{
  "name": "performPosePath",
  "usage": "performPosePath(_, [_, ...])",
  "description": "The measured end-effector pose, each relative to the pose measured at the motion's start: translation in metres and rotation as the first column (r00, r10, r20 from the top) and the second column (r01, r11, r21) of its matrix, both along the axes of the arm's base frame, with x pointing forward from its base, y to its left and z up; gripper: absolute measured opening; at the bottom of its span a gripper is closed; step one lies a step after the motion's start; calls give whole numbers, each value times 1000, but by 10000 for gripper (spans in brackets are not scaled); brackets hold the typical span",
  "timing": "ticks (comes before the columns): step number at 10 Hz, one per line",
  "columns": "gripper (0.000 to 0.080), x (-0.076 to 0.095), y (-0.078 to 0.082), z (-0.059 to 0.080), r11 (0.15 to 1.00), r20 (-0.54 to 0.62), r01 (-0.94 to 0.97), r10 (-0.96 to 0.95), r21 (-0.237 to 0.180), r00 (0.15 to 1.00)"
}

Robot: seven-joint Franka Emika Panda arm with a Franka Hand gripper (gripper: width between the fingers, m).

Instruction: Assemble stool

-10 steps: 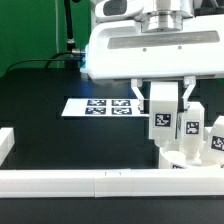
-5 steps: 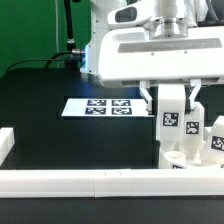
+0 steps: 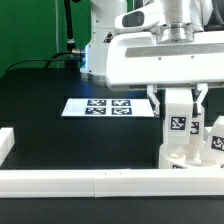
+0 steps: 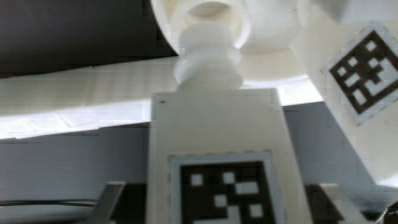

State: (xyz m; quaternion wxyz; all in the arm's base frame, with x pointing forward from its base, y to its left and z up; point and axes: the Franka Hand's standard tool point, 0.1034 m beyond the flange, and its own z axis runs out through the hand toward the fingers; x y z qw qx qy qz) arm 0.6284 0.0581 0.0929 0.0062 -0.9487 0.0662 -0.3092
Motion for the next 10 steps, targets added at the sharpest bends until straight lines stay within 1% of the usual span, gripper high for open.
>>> performPosePath(7, [331,0,-1,-11,1000,-12,0,0,-7,1000])
performPosePath(9, [331,-2,-1,-18,1000,-21,-1,1,-9,1000])
performPosePath(10, [331,-2,-1,-18,1000,-17,-1,1,-11,1000])
